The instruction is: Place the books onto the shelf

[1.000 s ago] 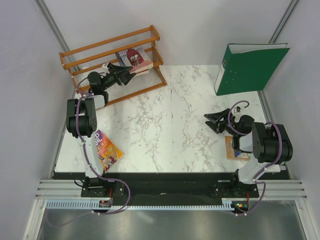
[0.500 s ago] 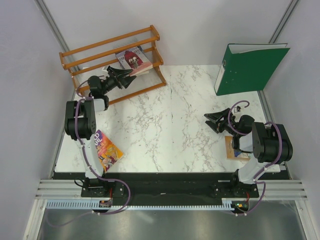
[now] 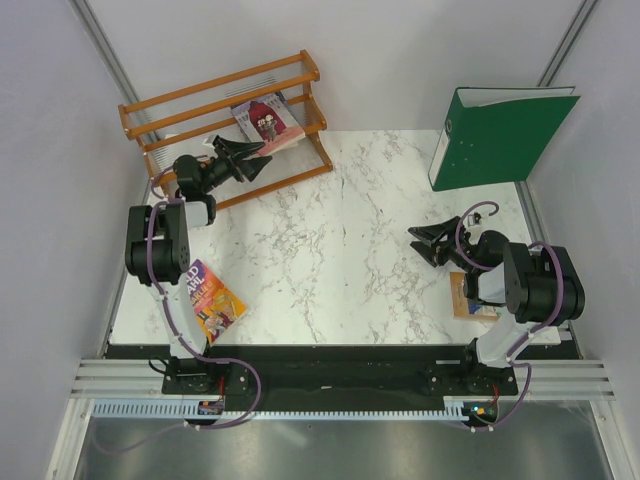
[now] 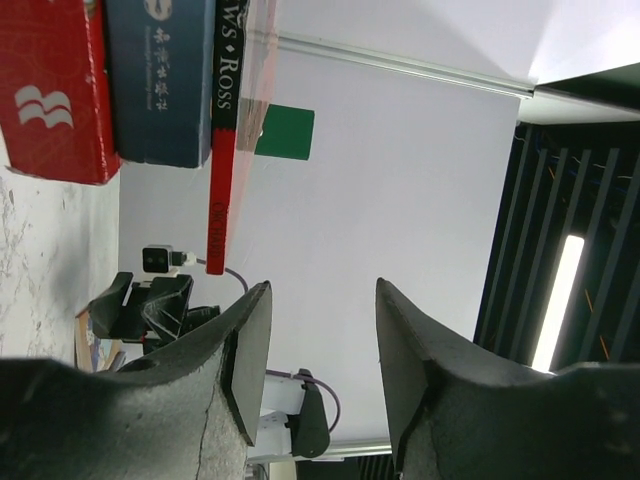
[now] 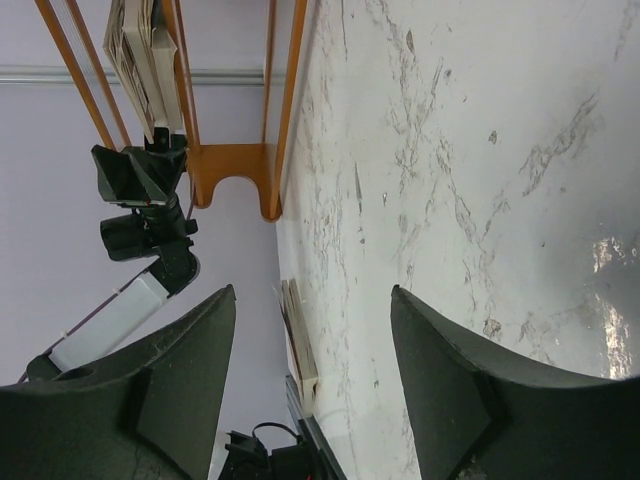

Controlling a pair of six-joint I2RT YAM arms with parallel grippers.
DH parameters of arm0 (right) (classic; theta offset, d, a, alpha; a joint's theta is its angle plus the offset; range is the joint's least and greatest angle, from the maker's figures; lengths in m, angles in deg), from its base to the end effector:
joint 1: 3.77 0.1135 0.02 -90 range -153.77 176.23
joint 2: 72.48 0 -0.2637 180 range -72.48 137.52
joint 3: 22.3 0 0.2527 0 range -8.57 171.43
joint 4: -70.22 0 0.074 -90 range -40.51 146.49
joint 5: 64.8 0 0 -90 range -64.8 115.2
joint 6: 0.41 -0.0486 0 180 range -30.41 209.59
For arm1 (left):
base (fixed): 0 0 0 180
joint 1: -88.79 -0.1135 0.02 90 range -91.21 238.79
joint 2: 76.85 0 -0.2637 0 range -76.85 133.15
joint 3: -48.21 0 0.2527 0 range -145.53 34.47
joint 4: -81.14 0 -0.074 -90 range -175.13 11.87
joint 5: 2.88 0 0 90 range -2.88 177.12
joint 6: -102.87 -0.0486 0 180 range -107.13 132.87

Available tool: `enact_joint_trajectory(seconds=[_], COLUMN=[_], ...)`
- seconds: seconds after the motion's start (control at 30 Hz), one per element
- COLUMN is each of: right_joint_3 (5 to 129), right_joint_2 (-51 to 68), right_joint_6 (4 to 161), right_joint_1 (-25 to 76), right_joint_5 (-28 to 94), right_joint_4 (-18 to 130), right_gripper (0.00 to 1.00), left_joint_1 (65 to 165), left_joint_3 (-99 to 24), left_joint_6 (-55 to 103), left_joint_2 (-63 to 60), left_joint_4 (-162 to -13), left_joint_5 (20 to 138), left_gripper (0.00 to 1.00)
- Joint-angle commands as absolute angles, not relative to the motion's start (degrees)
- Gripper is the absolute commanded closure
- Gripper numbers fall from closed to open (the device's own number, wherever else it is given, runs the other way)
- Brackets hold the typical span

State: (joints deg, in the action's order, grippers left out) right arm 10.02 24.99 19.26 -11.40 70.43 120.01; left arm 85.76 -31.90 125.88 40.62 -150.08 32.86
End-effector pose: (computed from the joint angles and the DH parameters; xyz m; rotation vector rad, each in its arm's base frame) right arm 0.2671 -0.0010 0.1170 0.7378 1.8864 1.4525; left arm 0.4434 -0.0160 0.2187 -0.7817 1.6895 -2.0870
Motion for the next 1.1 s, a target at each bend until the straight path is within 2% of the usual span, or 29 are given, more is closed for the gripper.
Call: enact_joint_trajectory(seconds=[0.0,0.27,0.33,0.6,0.8,1.07], right_joint_3=[9.5,9.4,9.4,9.3,9.2,9.0], right_joint_2=[25.6,25.8,26.1,27.8,29.0,30.4], right_joint_6=[19.0,18.7,18.8,17.9,17.6,16.6], right_joint_1=[-11.2,-11.2,-11.2,-11.3,-11.2,-11.2], right_joint_5=[71.5,71.6,71.7,72.0,72.0,72.2], right_joint_4=[124.3,125.0,125.1,127.4,128.6,131.2], right_gripper=[0.29,0.29,0.29,0.29,0.29,0.29], left_joint_1=[85.9,86.0,86.0,86.2,86.7,91.0], left_joint_3=[-32.6,-34.1,-32.7,-32.1,-35.6,-36.8], left_joint_6=[139.8,107.7,100.4,73.5,60.6,47.8], left_joint_2=[38.4,31.8,30.6,27.9,25.6,21.1], left_joint_4=[-140.5,-112.6,-106.2,-80.1,-67.7,-60.1], left_joint_5=[28.9,25.7,26.3,34.6,45.4,66.2], left_gripper=[0.48,0.61,0.70,0.98,0.98,0.98])
